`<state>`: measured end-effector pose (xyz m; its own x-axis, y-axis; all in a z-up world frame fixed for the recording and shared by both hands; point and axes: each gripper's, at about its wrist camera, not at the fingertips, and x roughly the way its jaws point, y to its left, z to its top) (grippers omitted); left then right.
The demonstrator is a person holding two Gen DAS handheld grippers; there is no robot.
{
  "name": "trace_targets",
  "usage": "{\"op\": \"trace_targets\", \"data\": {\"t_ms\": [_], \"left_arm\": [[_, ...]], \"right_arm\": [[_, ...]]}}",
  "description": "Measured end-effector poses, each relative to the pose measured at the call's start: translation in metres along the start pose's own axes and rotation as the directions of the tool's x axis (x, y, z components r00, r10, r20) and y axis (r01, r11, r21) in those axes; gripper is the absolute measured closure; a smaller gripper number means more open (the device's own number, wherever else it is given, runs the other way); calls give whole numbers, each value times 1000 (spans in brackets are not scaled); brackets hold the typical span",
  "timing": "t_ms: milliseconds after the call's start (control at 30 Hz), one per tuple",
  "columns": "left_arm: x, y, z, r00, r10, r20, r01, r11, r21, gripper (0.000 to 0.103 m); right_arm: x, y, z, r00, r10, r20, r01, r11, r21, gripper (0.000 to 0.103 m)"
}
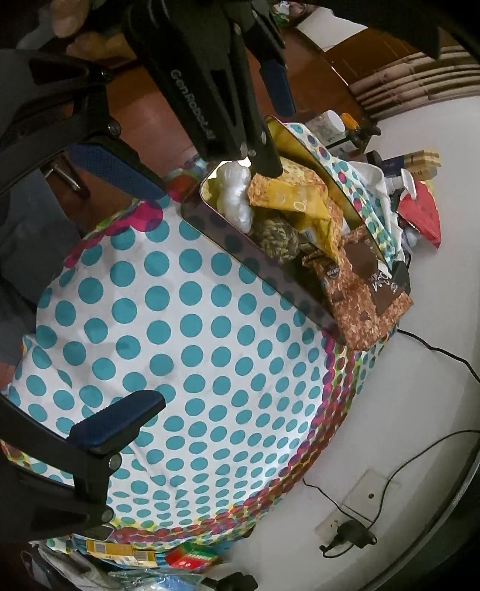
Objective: Organize objects
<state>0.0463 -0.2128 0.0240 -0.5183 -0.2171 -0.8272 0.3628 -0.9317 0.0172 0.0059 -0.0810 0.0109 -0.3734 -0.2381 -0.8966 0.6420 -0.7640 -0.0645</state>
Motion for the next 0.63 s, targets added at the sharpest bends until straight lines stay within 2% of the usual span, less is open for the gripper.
{"op": "trace_targets", "data": {"t_ms": [167,300,367,633], "left_arm": [[0,-2,0,999,47,10,-47,999,16,37],[-2,1,-1,1000,-8,16,8,1000,-2,37],[-4,-1,-1,999,10,31,-11,1000,12,37],[-6,-5,-1,999,-29,25,28,1000,13,37]], "right_arm": [[4,5,-2,1000,7,-19,-7,1000,-17,0],[7,5,-3,999,16,-29,-16,1000,-15,0],[8,5,-4,999,16,-30,-17,1000,-15,0],[9,6,-3,1000,9,-29,-10,1000,-19,0]]}}
